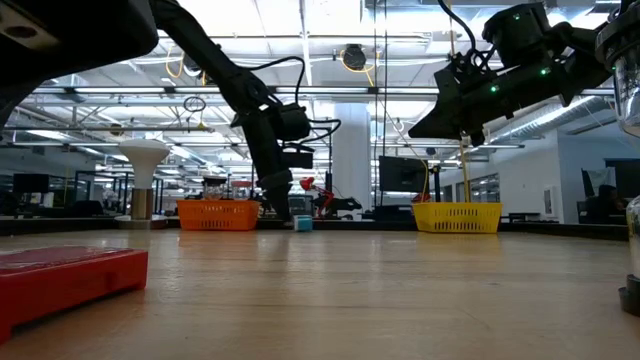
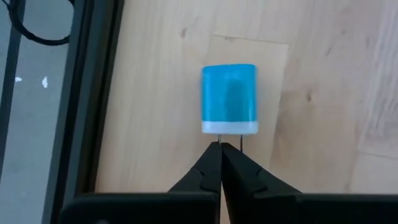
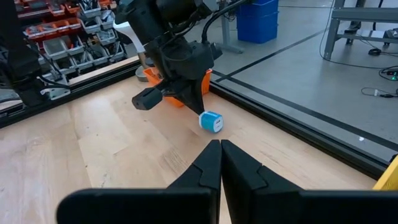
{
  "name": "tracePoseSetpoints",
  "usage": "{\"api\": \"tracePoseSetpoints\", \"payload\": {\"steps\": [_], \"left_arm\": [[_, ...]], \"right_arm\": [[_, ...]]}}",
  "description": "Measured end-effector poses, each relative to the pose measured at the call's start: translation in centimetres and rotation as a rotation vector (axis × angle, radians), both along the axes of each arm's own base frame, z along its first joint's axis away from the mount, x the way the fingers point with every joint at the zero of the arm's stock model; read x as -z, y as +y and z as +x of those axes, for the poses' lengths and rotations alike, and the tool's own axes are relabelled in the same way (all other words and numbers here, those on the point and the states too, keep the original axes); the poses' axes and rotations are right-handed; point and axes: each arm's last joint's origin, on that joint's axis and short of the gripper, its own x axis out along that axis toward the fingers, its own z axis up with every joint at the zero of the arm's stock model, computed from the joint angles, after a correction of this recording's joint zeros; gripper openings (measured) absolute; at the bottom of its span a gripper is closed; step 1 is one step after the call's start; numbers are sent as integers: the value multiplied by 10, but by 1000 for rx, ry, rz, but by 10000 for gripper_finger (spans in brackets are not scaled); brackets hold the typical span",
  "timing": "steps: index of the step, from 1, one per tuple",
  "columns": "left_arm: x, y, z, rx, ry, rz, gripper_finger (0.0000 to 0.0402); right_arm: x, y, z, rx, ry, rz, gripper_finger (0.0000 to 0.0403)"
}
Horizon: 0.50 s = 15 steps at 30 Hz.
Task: Pick & Place Office items
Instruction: Put the blue charger adapter into the green basket
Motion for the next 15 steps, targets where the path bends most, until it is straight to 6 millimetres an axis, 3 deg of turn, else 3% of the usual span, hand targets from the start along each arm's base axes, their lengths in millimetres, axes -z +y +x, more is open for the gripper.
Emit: {"api": "tracePoseSetpoints", "payload": {"steps": [5,15], "left_arm": [[0,-7,5,6,1,-5,28],[-32,-7,20,-82,-67,-45,162]], "right_arm": [[0,0,0,0,0,0,4],[0,0,0,0,0,0,4]]}}
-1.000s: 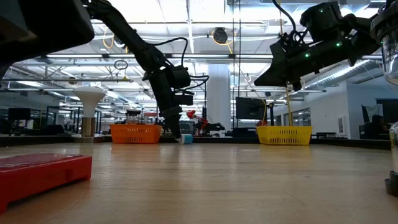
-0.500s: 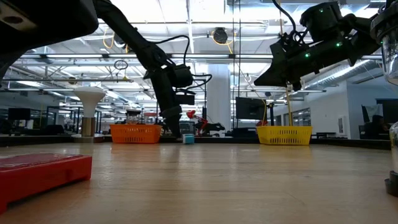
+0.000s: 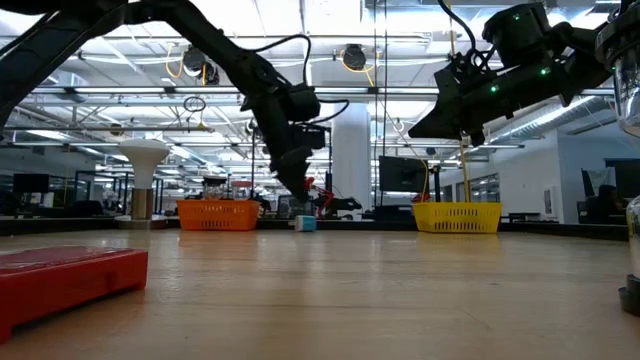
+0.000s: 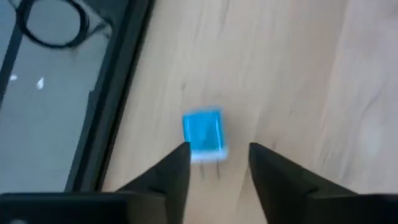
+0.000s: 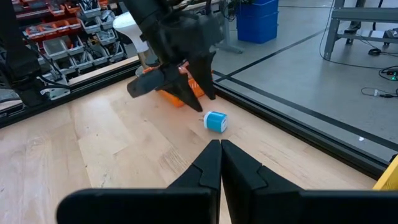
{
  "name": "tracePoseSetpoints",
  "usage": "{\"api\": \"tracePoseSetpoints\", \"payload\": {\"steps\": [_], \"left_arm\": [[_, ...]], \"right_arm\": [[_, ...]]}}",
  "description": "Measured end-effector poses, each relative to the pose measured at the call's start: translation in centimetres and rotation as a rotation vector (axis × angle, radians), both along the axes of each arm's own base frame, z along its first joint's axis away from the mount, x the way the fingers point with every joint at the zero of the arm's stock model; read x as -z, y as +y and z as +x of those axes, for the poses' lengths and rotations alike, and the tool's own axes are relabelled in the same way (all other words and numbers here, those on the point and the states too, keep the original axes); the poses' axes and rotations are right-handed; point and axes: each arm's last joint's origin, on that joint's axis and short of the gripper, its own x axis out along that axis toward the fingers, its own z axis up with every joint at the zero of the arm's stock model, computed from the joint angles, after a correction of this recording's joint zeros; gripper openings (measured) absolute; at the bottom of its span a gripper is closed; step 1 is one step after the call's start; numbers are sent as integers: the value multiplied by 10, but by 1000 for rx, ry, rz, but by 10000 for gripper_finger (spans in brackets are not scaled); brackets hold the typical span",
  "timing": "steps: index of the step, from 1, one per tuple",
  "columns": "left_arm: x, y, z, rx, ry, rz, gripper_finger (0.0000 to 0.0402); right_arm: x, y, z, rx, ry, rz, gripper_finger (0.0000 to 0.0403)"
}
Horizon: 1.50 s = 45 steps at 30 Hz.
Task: Pick & Place Office items
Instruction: Put the blue charger adapter into the green basket
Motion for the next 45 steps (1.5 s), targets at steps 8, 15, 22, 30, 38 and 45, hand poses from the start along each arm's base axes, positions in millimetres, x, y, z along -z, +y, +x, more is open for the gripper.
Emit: {"api": "tracePoseSetpoints", "payload": {"steps": [8,15,22,30,38,45], "left_arm": [[5,1,2,-33,-57,-15,249],[12,2,3,-14,-106,1,264],[15,7,-2,-24,-101,0,264],[31,9,2,-6,-88,-17,264],[39,13,-3,-17,-37,-7,217],[39,10,0,30,-46,-7,148]], "right_arm": [[0,0,0,0,0,0,4],[0,0,0,0,-3,-1,4],[0,0,0,0,-3,-1,4],[0,0,0,-1,-3,-1,4],[-1,1,1,-9,-7,-7,4],[-1,1,1,-10,-6,-9,4]]}}
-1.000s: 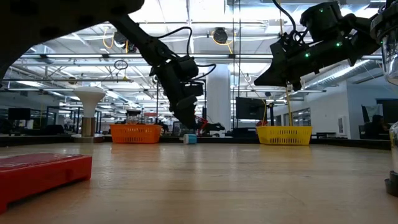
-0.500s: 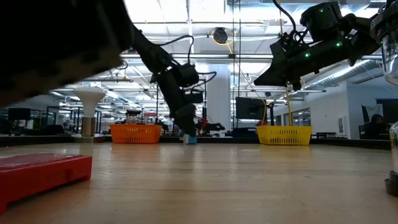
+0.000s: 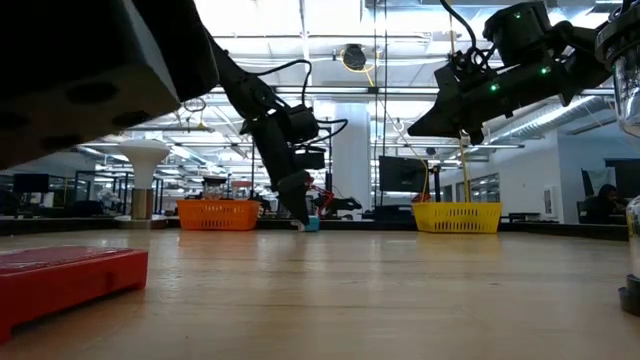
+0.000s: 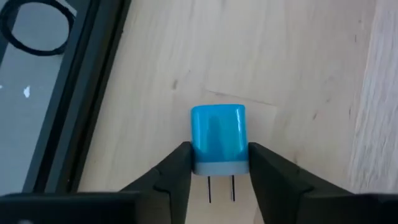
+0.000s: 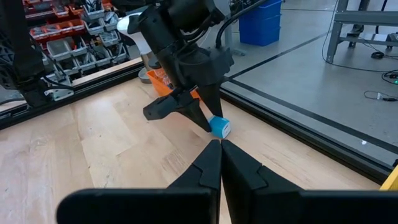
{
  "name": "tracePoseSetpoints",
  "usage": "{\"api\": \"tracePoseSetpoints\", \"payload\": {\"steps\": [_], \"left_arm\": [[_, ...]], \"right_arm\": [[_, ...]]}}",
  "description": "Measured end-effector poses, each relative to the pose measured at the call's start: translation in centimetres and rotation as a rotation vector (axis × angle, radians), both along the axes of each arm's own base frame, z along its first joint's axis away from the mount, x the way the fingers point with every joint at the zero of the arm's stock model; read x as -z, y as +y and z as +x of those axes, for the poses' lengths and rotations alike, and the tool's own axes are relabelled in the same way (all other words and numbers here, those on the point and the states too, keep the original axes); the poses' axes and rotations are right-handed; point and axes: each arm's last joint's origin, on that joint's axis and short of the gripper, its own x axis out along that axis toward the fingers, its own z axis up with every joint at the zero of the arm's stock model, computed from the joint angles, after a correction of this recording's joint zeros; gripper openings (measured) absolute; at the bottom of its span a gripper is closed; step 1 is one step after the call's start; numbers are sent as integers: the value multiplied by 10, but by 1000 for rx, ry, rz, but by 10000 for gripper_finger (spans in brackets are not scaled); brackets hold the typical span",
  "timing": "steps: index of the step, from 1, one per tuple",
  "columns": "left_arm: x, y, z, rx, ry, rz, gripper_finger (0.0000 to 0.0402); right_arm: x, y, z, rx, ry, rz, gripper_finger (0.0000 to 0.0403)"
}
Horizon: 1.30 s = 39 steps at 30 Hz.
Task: Pick & Place Office items
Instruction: Put the blue charger adapter into the green basket
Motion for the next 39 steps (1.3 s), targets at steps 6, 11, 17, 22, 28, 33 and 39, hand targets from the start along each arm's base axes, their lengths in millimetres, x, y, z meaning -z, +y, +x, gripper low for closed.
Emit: {"api": "tracePoseSetpoints", "payload": {"steps": [6,11,17,22,28,33,39], "left_arm": [[-1,-1,-1,4,24,18,130],[-18,-5,-6,-2,33,30,133],[-61,-30,-10,36,6,49,133],[-90,-77,5,148,-56,57,133],[-86,-145,33,350,-100,7,134],[-66,-194,47,477,-161,29,134],[-44,-228,51,550,-291,68,134]], "right_arm": [[0,0,0,0,0,0,4],[0,0,0,-5,0,1,4],[0,0,0,-23,0,2,4],[0,1,0,-23,-1,2,4],[0,1,1,-26,-1,9,4],[0,3,1,-36,-2,4,4],[-1,3,2,-34,-11,1,4]]}}
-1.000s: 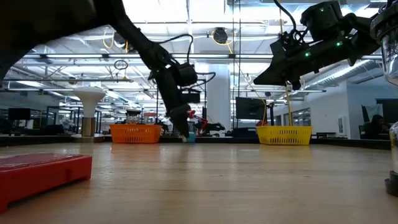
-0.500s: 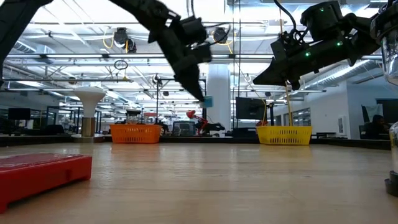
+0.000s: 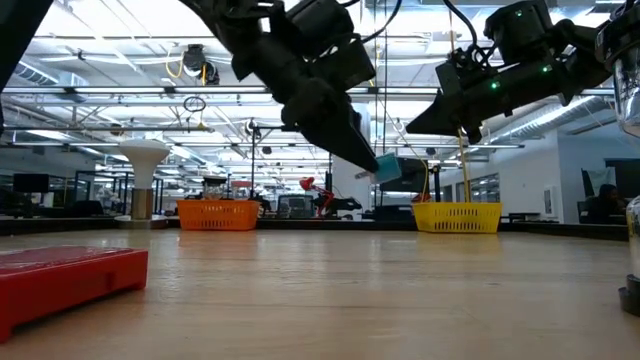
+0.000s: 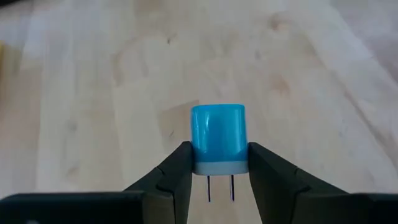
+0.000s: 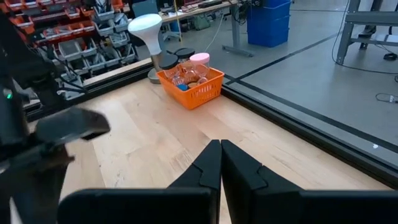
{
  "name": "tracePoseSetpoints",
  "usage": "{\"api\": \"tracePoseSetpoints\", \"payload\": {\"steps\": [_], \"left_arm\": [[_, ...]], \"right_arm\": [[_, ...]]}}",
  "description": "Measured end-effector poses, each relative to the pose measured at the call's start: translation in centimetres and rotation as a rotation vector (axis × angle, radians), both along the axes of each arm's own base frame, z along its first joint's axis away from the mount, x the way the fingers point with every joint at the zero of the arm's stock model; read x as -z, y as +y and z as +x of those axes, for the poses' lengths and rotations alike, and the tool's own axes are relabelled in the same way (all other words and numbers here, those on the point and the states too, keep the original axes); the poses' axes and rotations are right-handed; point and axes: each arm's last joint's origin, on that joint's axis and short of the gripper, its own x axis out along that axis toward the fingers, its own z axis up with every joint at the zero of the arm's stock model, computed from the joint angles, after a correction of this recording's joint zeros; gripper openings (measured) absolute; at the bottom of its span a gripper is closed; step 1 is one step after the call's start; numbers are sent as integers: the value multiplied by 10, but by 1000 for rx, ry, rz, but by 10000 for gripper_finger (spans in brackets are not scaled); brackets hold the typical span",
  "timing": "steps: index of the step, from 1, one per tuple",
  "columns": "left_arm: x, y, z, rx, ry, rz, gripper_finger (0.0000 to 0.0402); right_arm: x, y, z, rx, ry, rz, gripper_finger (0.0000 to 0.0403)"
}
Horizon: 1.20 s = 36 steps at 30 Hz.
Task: Pick & Place Office items
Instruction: Put the blue charger adapter into the green basket
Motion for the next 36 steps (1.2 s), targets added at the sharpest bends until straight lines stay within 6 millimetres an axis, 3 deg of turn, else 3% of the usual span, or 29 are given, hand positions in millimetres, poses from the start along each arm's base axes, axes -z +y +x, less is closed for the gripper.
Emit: {"api": "tracePoseSetpoints", "payload": {"steps": [12,19,25,31,33,36], "left_arm": [[28,-9,-5,-41,-4,-29,134],[64,-22,4,-6,41,-51,134],[62,-25,2,-45,70,-89,167],[35,-23,-19,-121,184,26,230],[23,-23,-30,-120,227,61,227],[14,-24,-52,-124,196,41,189]], "right_arm": [[-1,0,0,1,-7,1,4],[0,0,0,0,-3,2,4],[0,0,0,-1,-5,-1,4],[-1,0,0,-2,-6,-2,4],[-1,1,0,-4,-11,-1,4],[-2,6,2,-28,-16,-7,4]]}}
